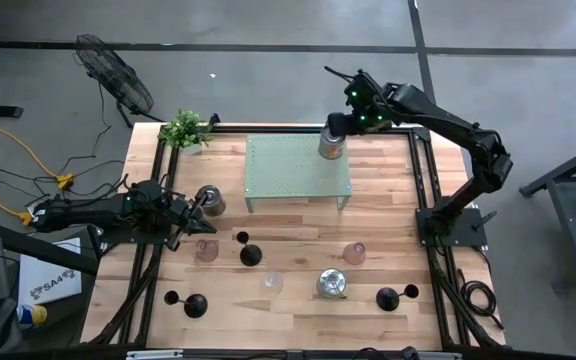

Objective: Pick & Place candle stick holders
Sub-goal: Put the top right silver scented candle on the shelf

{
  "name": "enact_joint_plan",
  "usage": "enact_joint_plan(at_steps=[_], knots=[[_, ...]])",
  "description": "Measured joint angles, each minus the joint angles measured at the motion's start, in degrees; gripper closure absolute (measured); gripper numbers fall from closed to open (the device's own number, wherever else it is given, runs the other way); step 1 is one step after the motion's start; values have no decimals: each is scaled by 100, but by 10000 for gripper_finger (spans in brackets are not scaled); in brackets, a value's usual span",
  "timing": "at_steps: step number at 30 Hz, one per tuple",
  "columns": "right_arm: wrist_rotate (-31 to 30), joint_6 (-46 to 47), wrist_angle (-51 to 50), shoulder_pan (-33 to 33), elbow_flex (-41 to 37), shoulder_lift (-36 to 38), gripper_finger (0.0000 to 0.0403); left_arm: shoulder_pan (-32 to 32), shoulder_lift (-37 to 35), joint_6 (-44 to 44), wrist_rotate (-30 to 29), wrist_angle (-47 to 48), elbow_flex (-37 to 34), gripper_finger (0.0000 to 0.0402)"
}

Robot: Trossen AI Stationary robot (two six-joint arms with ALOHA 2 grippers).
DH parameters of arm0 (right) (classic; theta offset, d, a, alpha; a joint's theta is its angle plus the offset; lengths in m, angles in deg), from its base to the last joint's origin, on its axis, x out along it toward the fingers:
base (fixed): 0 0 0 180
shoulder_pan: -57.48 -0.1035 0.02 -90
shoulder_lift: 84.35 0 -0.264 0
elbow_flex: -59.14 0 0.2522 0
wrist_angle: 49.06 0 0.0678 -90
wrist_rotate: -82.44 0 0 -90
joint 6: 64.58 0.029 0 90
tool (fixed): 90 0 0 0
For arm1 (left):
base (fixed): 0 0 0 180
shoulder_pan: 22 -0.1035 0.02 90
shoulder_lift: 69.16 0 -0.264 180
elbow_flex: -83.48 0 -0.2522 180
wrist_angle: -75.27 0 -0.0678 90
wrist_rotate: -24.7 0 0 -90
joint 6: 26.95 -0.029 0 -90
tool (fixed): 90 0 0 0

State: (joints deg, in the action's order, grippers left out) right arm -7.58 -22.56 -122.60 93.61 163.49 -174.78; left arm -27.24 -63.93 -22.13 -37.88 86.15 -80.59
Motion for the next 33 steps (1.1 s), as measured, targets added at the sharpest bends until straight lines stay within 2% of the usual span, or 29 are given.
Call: enact_joint_plan(at_steps=[9,22,33], knots=[[-155,444,29,-147,0,0,399,-1,0,0,0,0,0,402],[-449,487,9,-176,0,0,399,-1,-2,0,0,0,0,402],[-399,471,38,-176,0,0,399,-1,0,0,0,2,0,402]])
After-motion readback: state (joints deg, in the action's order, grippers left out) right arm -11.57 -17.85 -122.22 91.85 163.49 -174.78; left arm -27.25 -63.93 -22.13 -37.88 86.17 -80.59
